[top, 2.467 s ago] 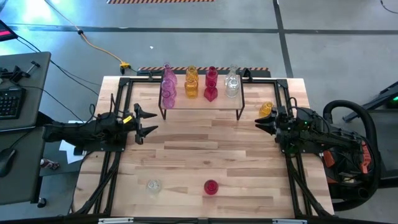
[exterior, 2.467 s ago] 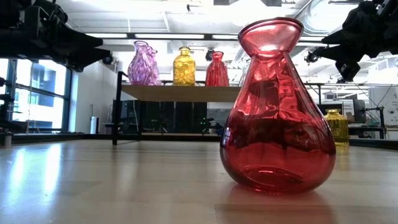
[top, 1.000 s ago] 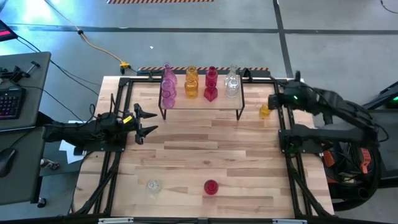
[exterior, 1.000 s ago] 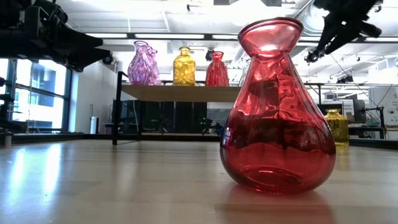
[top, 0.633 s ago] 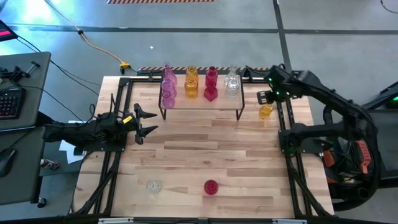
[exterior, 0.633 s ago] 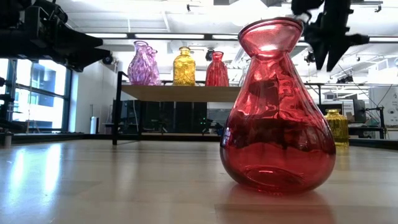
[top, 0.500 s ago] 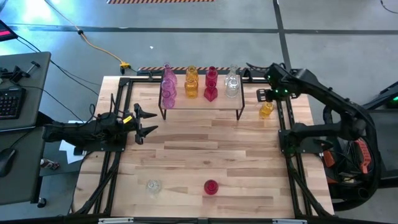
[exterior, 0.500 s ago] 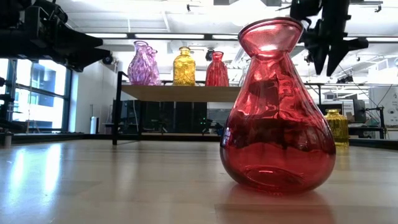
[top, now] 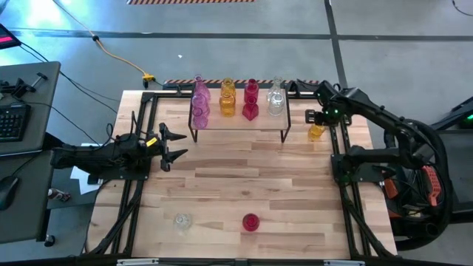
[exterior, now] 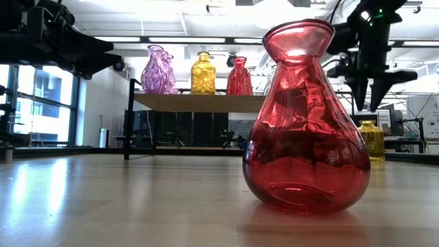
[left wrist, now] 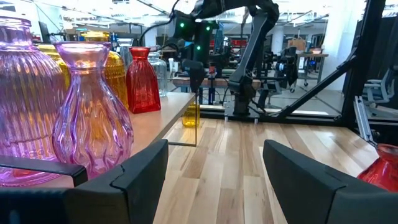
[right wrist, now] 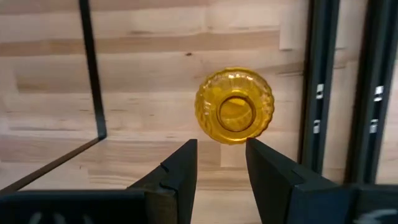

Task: Sort vases onto shelf
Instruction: Put the yellow vase on the shelf and align it with the other yellow vases

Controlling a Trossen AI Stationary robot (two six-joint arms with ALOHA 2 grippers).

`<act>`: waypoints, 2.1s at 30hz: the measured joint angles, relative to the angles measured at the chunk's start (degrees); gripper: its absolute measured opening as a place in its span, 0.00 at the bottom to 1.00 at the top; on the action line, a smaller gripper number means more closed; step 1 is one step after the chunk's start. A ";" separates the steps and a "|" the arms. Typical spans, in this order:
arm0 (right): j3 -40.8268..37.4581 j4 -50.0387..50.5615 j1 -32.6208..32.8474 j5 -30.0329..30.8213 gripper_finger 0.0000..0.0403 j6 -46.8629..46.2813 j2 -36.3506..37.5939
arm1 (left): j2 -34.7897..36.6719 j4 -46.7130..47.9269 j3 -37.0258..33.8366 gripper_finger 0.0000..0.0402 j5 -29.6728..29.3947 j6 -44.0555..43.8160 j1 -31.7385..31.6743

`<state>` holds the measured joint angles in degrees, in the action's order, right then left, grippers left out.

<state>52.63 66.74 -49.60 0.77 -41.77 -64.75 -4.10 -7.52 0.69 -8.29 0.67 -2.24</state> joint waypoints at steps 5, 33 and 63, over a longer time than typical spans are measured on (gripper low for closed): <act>-2.24 -1.44 -0.03 -0.44 0.29 -1.55 0.28 | 0.00 -0.01 0.00 0.63 0.00 0.00 0.02; -2.26 -1.50 -6.41 2.04 0.29 3.04 -0.81 | 0.00 -0.01 0.02 0.63 0.01 0.00 0.02; -9.85 -8.41 -7.05 0.45 0.05 3.25 -0.35 | -0.02 -0.01 0.02 0.63 0.02 0.00 0.01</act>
<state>42.78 58.33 -56.64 1.21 -38.52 -65.10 -4.12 -7.53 0.71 -8.27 0.67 -2.23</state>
